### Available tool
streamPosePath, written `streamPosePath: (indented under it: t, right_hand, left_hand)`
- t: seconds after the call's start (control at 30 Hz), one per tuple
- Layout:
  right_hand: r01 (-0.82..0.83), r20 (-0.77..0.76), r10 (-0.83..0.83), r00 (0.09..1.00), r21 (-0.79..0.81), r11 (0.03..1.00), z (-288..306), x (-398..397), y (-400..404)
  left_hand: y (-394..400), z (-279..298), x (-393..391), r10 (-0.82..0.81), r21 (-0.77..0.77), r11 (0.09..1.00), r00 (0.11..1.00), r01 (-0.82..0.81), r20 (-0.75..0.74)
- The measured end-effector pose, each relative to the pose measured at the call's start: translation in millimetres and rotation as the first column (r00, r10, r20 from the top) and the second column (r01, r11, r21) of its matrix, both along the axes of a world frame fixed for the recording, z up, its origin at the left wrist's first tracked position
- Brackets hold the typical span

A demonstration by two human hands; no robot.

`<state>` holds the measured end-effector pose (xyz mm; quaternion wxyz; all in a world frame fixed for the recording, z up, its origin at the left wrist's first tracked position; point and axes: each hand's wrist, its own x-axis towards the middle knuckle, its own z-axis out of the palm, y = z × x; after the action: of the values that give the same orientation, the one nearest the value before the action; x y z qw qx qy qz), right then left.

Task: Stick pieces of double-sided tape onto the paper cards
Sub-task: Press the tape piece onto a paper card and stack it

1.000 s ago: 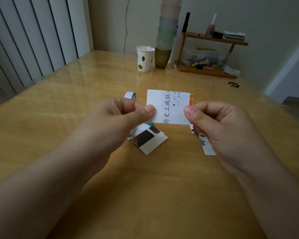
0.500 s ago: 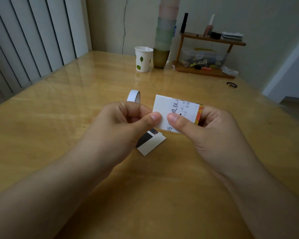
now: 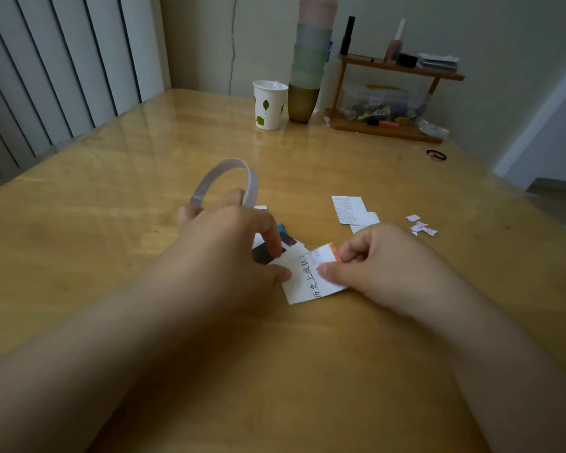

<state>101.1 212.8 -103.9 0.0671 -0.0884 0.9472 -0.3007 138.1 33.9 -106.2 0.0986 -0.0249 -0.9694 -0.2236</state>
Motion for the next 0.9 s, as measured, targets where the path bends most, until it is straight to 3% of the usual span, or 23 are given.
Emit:
streamPosePath:
  t: [0.17, 0.27, 0.4, 0.53, 0.63, 0.77, 0.9]
  right_hand:
    - [0.027, -0.082, -0.020, 0.996, 0.088, 0.996, -1, 1, -1]
    - [-0.094, -0.152, 0.092, 0.984, -0.008, 0.996, -3, 6, -10]
    - [-0.243, -0.119, 0.257, 0.959, 0.125, 0.962, -7, 9, -25]
    - [-0.154, -0.014, 0.158, 0.987, 0.161, 0.975, 2, 1, -7]
    - [-0.121, -0.029, 0.129, 0.991, 0.196, 0.973, 4, -1, 3]
    - [-0.216, -0.081, 0.222, 0.972, 0.079, 0.973, -3, 4, -15]
    - [-0.255, -0.079, 0.263, 0.961, 0.105, 0.961, -3, 4, -28]
  left_hand:
    - [4, -12, -3, -0.071, -0.059, 0.996, 0.997, 0.071, -0.002]
    - [5, -15, -5, -0.100, -0.075, 0.992, 0.995, 0.101, 0.012]
    - [4, -15, -6, -0.109, -0.087, 0.990, 0.994, 0.109, 0.005]
    - [2, -15, -7, -0.118, -0.080, 0.989, 0.992, 0.121, 0.038]
    - [2, -16, -8, -0.116, -0.076, 0.990, 0.992, 0.119, 0.039]
    - [3, -15, -7, -0.120, -0.090, 0.989, 0.993, 0.121, 0.022]
    - [2, -15, -7, -0.119, -0.080, 0.990, 0.993, 0.120, 0.014]
